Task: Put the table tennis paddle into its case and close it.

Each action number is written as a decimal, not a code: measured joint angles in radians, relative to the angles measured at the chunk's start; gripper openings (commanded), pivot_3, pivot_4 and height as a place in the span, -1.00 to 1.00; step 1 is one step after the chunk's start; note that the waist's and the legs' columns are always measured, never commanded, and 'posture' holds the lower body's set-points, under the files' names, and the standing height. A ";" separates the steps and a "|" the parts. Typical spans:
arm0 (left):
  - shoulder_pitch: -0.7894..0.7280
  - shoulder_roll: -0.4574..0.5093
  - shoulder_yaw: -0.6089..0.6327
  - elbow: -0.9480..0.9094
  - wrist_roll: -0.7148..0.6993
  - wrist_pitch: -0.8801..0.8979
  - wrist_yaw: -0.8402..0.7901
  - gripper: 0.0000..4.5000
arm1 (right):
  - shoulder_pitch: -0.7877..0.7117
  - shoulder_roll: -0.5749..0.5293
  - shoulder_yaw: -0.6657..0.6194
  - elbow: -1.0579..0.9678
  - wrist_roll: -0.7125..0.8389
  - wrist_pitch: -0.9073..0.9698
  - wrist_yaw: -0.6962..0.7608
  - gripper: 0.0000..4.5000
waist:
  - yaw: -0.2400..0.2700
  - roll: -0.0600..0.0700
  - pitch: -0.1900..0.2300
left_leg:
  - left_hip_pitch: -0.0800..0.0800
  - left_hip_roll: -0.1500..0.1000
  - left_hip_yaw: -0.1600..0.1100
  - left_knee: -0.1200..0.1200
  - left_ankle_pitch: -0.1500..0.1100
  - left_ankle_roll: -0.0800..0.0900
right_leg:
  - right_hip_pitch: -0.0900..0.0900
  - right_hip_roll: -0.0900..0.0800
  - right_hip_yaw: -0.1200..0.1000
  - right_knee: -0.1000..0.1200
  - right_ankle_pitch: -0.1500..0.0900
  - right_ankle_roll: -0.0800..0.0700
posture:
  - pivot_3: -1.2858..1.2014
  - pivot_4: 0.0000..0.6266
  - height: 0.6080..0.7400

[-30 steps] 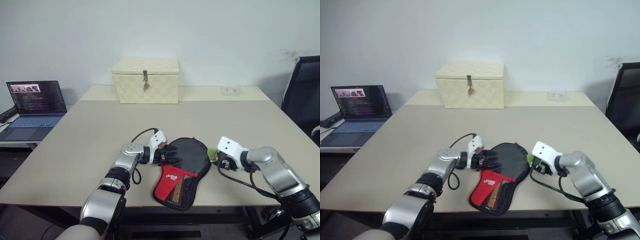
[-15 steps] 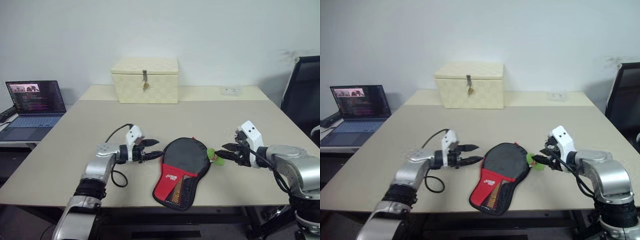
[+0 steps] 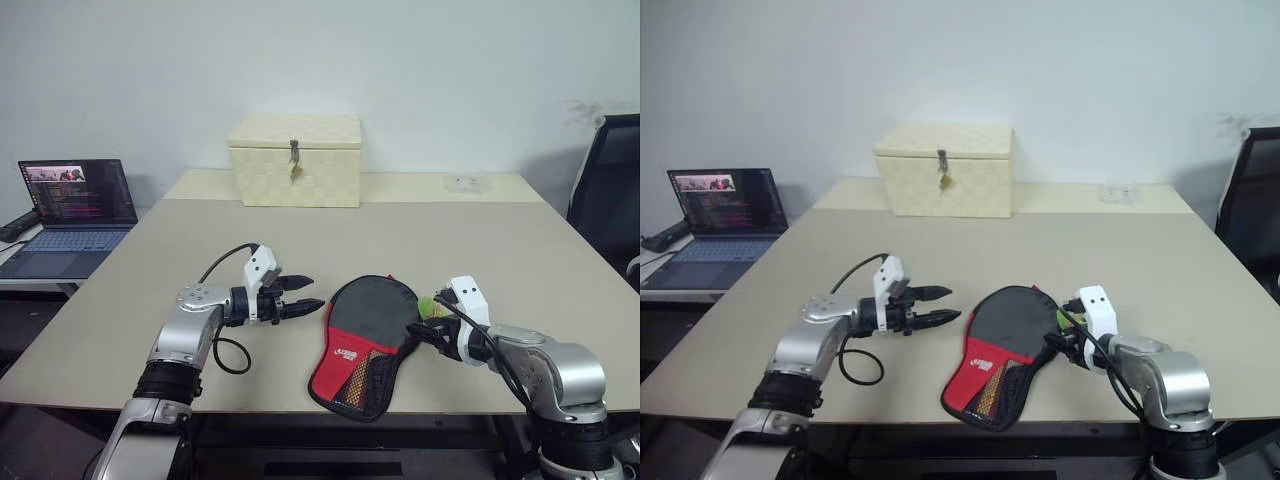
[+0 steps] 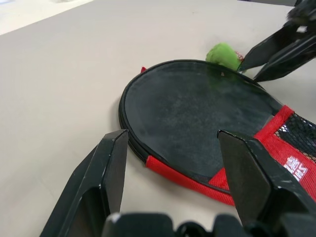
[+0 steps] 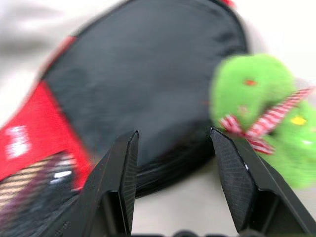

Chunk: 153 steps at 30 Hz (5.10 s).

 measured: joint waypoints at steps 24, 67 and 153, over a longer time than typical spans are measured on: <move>0.004 0.021 -0.016 -0.022 0.000 -0.001 0.003 0.38 | -0.157 -0.008 0.097 0.382 0.026 -0.221 0.021 0.08 | -0.026 0.000 0.000 | 0.007 0.002 0.006 0.000 0.000 0.000 | 0.004 0.002 0.004 0.000 0.000 0.000 | 0.03 -0.52 1.00; 0.018 0.033 -0.038 -0.051 0.000 -0.001 0.024 0.38 | -0.543 0.132 0.285 1.046 -0.175 -0.751 0.225 -0.99 | -0.051 0.001 0.001 | 0.009 0.005 0.007 -0.015 0.000 0.000 | 0.001 0.000 0.005 -0.008 0.001 -0.005 | 0.03 -0.52 1.00; -0.305 -0.226 -0.152 0.764 0.196 -0.416 0.027 0.38 | -0.241 -0.380 0.464 0.569 -0.556 -1.145 0.499 -0.98 | -0.001 0.002 0.000 | 0.013 0.000 0.006 -0.013 0.000 0.000 | 0.008 0.001 0.002 -0.007 0.000 -0.001 | 0.03 -0.52 1.00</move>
